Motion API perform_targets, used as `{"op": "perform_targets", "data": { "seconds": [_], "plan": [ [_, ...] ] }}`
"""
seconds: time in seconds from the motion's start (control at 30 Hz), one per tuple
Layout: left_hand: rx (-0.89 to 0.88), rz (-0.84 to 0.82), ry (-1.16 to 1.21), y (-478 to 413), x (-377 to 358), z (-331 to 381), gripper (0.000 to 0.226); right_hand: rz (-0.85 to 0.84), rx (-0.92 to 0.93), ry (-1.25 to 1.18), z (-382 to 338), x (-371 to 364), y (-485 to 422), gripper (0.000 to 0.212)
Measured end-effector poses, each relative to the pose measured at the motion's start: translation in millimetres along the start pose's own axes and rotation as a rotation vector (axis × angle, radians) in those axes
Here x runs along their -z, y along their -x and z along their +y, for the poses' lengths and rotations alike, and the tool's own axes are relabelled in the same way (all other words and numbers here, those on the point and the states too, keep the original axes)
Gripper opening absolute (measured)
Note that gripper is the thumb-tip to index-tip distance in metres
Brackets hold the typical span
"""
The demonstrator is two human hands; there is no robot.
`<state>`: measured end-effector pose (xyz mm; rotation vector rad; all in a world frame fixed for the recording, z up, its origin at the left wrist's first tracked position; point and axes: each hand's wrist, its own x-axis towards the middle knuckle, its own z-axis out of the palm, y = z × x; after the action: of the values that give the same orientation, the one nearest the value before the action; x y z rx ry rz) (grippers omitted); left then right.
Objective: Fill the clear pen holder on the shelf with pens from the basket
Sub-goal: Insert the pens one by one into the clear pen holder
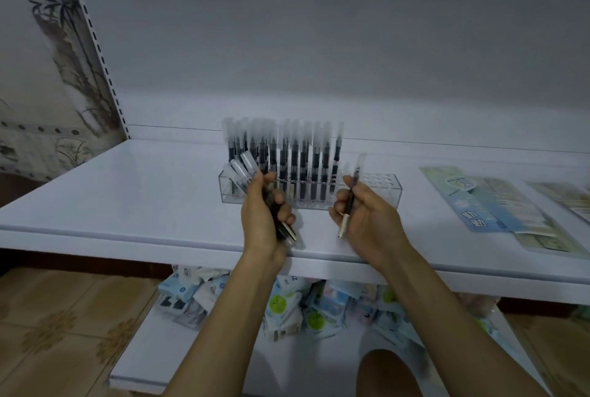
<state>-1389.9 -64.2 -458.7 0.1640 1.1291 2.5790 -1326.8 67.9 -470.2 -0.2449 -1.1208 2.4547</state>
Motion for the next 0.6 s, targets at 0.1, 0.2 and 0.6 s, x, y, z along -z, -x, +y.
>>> {"op": "perform_targets", "data": {
  "seconds": [0.1, 0.2, 0.6],
  "plan": [
    [-0.01, 0.007, -0.026, -3, 3, 0, 0.014, -0.054, 0.09, 0.128, -4, 0, -2, 0.019],
    [-0.005, 0.004, -0.027, -5, 7, 0, 0.008, -0.036, 0.197, 0.152, -21, -4, -9, 0.016],
    [-0.01, -0.061, -0.168, -9, 7, -5, 0.015, 0.139, 0.376, 0.432, -53, -9, -57, 0.02]
  ]
}}
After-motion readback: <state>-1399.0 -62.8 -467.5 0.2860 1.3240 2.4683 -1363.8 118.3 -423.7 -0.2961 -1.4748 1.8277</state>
